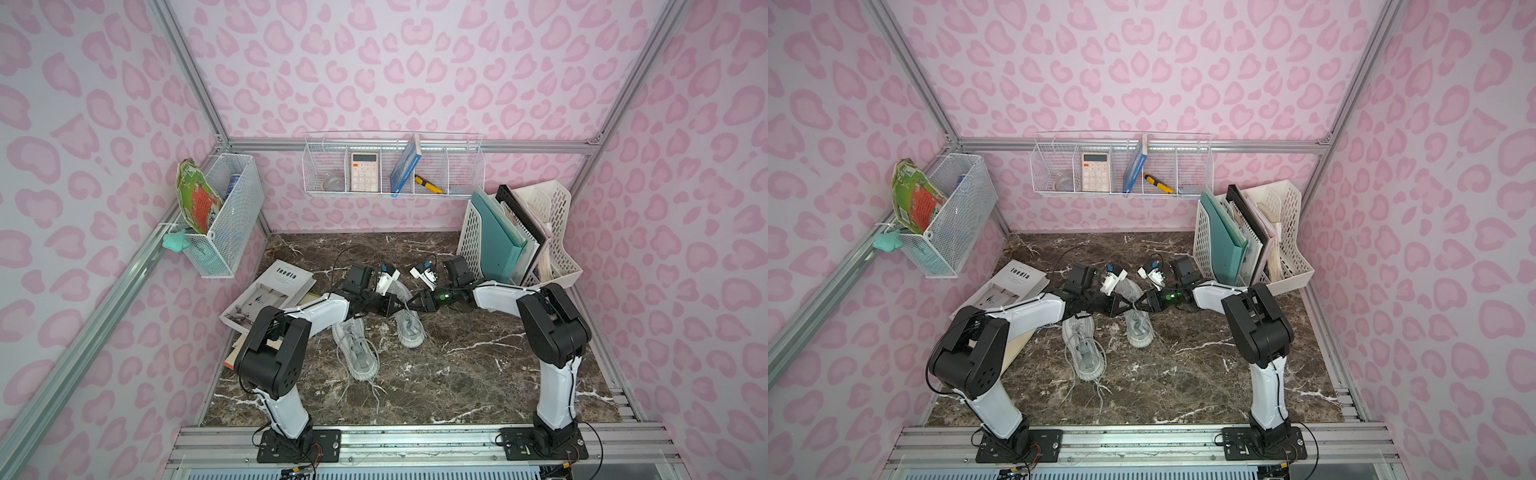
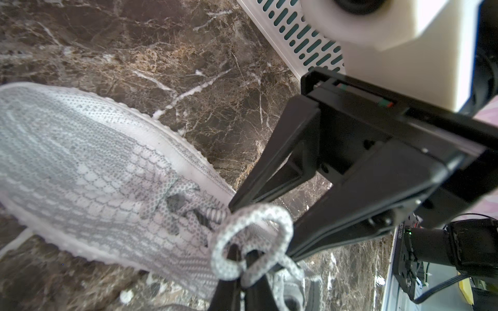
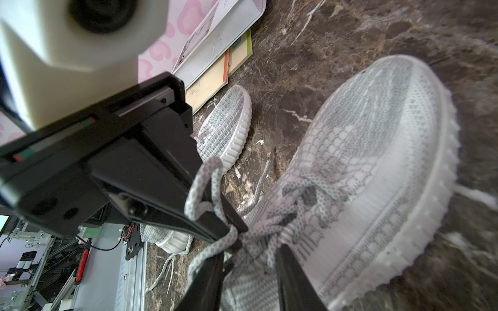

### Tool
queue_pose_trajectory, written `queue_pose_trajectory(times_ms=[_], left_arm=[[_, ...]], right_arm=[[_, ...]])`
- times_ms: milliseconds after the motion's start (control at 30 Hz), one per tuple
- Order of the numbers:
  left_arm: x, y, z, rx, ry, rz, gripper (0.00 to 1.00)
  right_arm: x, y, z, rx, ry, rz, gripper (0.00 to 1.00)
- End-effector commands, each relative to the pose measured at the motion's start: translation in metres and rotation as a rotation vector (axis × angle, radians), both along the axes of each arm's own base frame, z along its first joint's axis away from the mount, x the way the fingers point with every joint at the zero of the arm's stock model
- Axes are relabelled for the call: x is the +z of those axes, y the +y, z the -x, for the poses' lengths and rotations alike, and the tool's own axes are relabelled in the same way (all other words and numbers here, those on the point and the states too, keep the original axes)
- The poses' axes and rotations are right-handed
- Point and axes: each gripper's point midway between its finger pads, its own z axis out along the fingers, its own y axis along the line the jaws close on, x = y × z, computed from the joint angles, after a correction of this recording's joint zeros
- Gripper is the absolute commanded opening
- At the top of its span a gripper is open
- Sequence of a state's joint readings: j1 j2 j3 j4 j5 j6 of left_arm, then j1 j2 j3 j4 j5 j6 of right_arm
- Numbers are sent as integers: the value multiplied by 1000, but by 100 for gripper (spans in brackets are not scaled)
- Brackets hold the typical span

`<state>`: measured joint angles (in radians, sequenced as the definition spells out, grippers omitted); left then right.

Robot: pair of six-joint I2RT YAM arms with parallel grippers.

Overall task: Tie the shoes
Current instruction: Cross the shoelace with the shoelace.

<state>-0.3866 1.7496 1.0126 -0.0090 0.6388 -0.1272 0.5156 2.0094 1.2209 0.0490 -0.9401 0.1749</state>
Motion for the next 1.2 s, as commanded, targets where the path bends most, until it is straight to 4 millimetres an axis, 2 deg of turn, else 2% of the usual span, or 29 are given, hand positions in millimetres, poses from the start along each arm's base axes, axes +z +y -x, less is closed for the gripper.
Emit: queue_pose_trajectory(times_ms=[0, 400, 500, 700, 800, 933, 1167], left_arm=[[5, -3, 2, -25, -16, 9, 0], [9, -4, 5, -40, -21, 14, 0], [9, -4, 6, -45, -18, 15, 0], [9, -3, 7, -47, -18, 11, 0], [9, -3, 6, -44, -21, 6, 0], [9, -3, 6, -42, -18, 6, 0], [10, -3, 6, -40, -18, 9, 0]], right_arm=[[0, 4, 4, 26, 1, -3, 33], [2, -4, -7, -14, -25, 23, 4], [4, -4, -8, -17, -31, 25, 0], [5, -8, -12, -28, -46, 35, 0], [9, -6, -8, -7, -44, 20, 0], [12, -6, -2, 16, -34, 0, 11], [4, -1, 7, 46, -13, 18, 29]])
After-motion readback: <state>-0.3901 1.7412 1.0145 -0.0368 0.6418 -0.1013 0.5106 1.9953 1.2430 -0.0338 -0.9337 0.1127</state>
